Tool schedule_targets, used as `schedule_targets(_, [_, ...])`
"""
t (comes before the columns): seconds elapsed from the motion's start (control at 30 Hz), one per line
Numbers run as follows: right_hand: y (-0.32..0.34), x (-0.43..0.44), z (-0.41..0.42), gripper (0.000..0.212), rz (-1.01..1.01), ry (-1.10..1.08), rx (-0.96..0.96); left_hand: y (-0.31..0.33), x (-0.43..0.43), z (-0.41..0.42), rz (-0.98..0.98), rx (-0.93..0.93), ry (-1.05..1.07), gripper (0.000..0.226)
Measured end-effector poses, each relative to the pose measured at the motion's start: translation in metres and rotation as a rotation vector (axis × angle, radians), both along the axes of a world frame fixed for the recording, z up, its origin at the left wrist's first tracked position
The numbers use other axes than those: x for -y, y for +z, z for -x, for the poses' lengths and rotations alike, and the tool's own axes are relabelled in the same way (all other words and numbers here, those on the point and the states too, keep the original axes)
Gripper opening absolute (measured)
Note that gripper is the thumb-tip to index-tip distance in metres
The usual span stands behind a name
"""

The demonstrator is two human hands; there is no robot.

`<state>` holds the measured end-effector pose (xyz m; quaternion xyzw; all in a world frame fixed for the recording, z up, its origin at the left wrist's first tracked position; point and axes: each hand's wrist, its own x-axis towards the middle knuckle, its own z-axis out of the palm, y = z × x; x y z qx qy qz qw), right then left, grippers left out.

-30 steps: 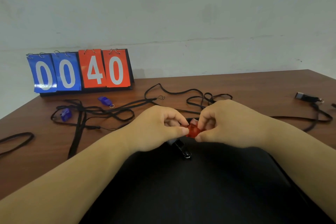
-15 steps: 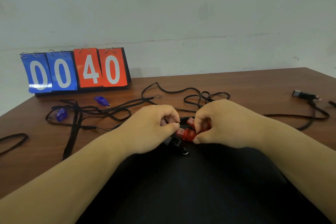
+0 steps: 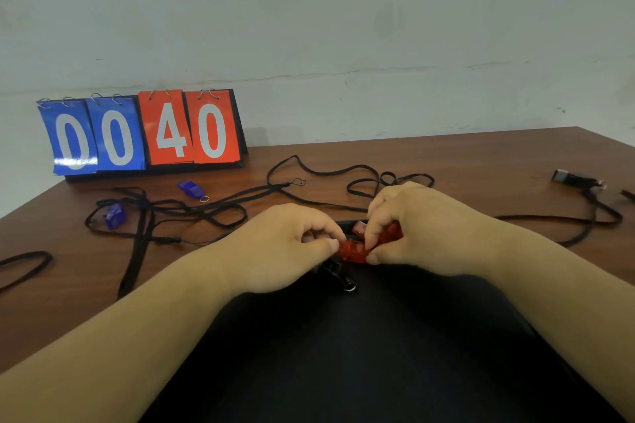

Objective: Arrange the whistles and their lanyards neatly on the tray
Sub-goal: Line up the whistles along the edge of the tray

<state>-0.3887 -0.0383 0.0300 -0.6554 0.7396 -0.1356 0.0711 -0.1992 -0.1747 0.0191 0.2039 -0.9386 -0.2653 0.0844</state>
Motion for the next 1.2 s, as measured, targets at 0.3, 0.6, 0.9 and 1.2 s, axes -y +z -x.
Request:
schedule_targets(0.3, [-0.0024,0.0050,0.0000,0.028,0.020,-0.079,0.016,0.0036,-0.0052,0.0014,-0.010,0.018,0.012,0.028])
schedule_targets(0.6, [-0.0062,0.0067,0.0027,0.033,0.033,-0.095,0.040,0.0046,-0.0050,0.0013,0.045,0.060,0.015,0.044])
schedule_targets(0.9, [-0.0060,0.0079,0.0032,0.035,0.020,-0.111,0.045,0.0048,-0.0047,0.0029,0.055,0.120,0.002,0.048])
schedule_targets(1.2, [-0.0017,0.0030,-0.0015,0.034,0.119,-0.063,0.045,0.0086,0.0011,-0.0024,-0.103,0.055,0.001,0.035])
